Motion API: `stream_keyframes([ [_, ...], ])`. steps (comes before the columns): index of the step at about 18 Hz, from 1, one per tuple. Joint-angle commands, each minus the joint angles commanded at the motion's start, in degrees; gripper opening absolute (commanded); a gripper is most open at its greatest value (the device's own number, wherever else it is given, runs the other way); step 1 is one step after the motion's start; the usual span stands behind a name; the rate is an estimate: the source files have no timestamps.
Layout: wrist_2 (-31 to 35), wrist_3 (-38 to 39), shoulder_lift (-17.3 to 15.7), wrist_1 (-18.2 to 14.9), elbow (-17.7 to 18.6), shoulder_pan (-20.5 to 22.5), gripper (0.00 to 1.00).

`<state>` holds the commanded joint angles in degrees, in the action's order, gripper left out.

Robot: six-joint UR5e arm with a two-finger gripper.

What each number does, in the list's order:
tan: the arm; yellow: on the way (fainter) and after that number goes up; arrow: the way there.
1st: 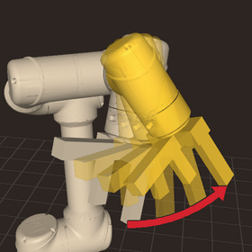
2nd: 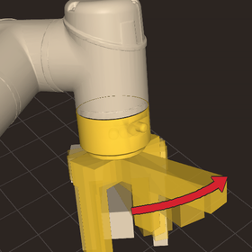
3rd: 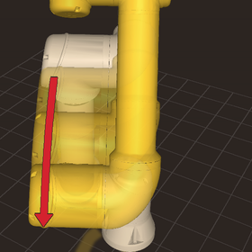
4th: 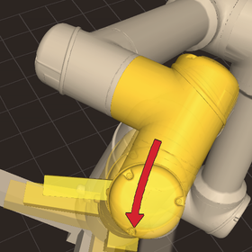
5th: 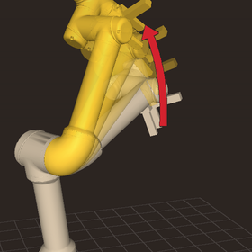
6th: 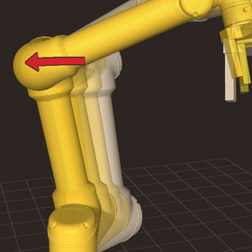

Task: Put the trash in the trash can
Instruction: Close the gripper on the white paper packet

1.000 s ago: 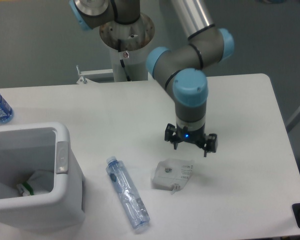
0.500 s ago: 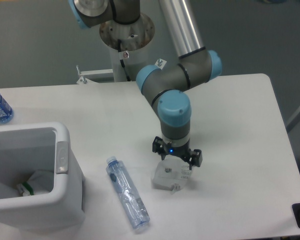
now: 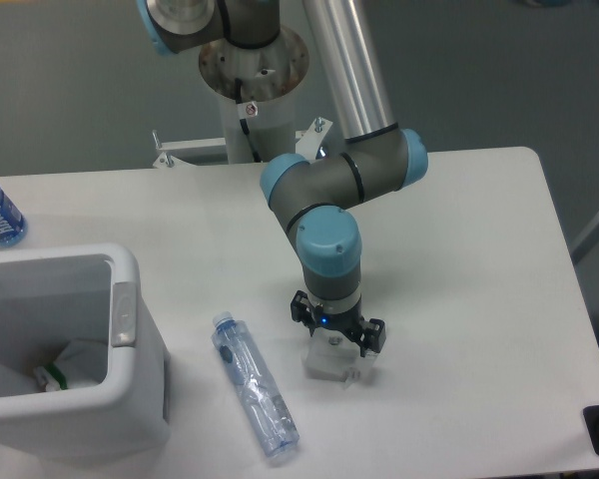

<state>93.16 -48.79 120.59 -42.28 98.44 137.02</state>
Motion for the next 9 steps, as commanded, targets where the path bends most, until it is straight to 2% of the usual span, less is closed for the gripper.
stream_keyframes([
  [1,0.0,0.53,-0.09,0.0,0.0,0.0,0.13],
  [2,0.0,0.53,-0.26,0.0,-0.09,0.0,0.1],
  [6,-0.17,0.71,-0.53,0.0,-0.61,0.0,0.06],
  [9,-0.79,2.63,-1.75,-0.09,-4.21,0.0,0.04],
])
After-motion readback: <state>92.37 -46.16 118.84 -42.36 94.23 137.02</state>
